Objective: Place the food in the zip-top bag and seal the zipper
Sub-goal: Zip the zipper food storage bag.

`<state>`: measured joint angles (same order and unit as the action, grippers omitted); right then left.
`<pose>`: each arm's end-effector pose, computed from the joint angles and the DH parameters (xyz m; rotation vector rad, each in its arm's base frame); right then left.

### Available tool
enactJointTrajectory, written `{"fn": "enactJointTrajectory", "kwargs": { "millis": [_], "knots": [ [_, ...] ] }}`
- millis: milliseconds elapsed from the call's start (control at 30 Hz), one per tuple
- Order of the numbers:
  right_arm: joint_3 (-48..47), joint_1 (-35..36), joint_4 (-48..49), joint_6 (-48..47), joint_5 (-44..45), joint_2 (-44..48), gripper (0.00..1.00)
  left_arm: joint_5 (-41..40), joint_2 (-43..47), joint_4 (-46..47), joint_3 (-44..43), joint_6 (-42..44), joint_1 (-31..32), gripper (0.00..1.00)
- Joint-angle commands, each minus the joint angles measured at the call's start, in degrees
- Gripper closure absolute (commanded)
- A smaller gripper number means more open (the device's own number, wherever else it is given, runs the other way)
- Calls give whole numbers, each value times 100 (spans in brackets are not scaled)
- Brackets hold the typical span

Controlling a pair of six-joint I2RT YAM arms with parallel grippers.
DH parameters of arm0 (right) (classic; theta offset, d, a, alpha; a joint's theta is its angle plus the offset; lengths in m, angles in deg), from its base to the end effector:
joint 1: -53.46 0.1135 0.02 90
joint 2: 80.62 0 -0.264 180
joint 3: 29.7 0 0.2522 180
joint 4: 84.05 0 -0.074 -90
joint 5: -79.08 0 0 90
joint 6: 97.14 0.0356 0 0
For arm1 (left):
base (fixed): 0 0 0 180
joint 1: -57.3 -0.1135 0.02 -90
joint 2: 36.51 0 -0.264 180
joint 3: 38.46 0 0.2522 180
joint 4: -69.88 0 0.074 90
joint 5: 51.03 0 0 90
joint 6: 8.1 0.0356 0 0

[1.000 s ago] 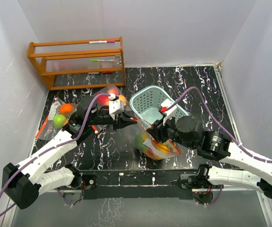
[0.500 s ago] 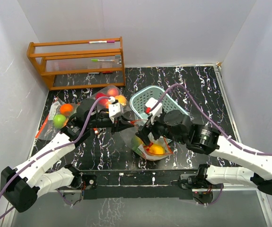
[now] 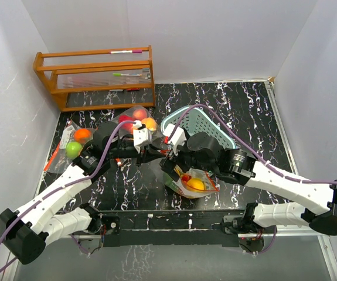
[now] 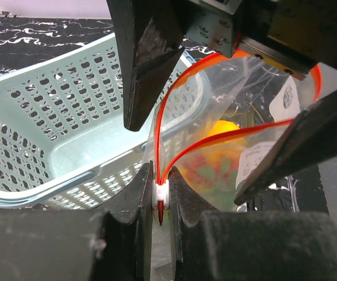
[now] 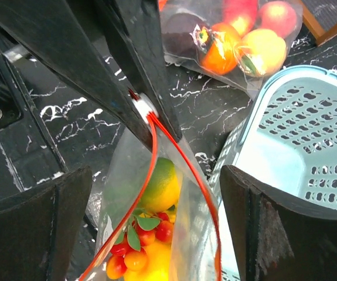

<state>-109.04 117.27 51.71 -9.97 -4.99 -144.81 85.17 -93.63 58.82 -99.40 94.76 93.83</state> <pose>0.1110 0.2174 0.3639 -1.1107 1.8071 0.5379 0.1664 -0.1553 0.3396 1.2484 1.2358 -0.9836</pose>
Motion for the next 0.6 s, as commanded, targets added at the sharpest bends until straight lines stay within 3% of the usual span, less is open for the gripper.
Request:
{"fn": "enactJointTrajectory", "kwargs": {
  "millis": [0, 67, 200, 233, 333, 367, 433, 467, 567],
  "knots": [
    [-12, -43, -26, 45, 62, 120, 13, 167, 294, -152, -295, 238, -9, 100],
    [67, -86, -88, 143, 39, 191, 33, 154, 327, -208, -316, 281, -13, 100],
    [92, -177, -231, 317, 67, 310, 86, 149, 363, -197, -295, 280, -14, 100],
    [71, -195, -259, 341, 48, 336, 91, 129, 381, -165, -274, 278, -14, 100],
    [-7, -213, -292, 426, 62, 400, 92, 18, 485, -47, -152, 242, -10, 99],
    [-41, -211, -284, 449, 105, 424, 92, -18, 526, -18, -99, 254, -14, 84],
    [-103, -219, -278, 497, 157, 488, 92, -51, 664, 25, 43, 302, -11, 67],
    [-130, -220, -263, 520, 175, 513, 92, -76, 732, 91, 169, 311, -14, 61],
    [-104, -220, -128, 531, 79, 648, 92, -235, 887, 442, 456, 171, -15, 56]
  ]
}}
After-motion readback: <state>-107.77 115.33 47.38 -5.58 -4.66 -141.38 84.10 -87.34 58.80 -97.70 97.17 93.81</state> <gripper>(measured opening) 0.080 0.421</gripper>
